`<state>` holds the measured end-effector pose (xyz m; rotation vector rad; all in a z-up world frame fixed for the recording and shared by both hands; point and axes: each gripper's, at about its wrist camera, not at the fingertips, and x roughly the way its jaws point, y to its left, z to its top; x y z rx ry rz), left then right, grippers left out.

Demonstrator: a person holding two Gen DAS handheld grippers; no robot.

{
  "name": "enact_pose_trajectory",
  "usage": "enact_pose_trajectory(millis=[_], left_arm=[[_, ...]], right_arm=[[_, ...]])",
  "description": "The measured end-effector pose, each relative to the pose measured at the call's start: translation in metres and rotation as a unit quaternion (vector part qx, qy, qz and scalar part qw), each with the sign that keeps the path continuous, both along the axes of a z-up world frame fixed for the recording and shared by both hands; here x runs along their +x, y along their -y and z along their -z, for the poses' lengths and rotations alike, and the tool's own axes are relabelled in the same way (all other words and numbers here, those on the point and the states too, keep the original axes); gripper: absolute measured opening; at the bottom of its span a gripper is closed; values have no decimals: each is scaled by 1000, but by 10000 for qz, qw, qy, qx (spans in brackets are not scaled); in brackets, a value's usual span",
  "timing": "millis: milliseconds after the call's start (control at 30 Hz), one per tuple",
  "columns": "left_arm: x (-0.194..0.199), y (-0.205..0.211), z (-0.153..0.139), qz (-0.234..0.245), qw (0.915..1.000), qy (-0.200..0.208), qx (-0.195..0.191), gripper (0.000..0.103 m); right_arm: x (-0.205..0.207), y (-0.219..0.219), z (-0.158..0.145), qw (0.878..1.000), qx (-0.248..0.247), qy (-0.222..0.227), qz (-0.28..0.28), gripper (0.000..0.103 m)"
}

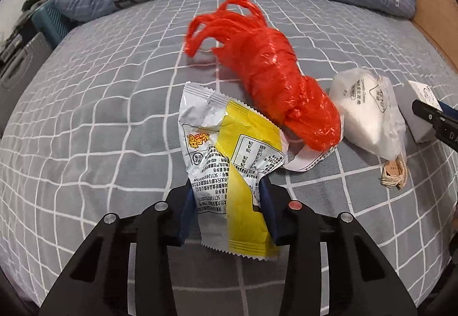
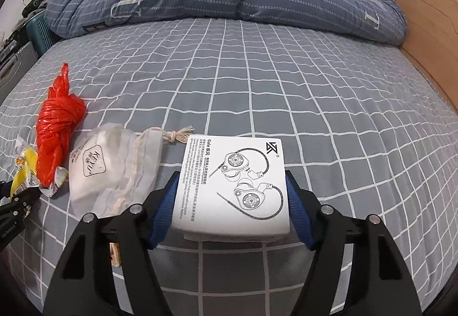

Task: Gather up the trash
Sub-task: 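Lift the yellow wrapper and white box with both tools off the bed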

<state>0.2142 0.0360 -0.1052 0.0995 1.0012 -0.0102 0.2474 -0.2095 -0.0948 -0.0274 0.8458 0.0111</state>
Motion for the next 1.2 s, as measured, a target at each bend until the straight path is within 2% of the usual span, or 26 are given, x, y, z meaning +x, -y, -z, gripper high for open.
enact_pose_trajectory(millis=[400, 900, 1200], left_arm=[[-28, -12, -30, -418, 9986, 310, -103, 39], [-63, -5, -53, -499, 9967, 550, -319, 38], [-82, -5, -62, -512, 9947, 675, -588, 38]], right_arm=[[-17, -2, -22, 9997, 2, 240, -38, 66], [-61, -13, -55, 9981, -71, 594, -158, 66], [-85, -14, -69, 9972, -15, 730, -171, 66]])
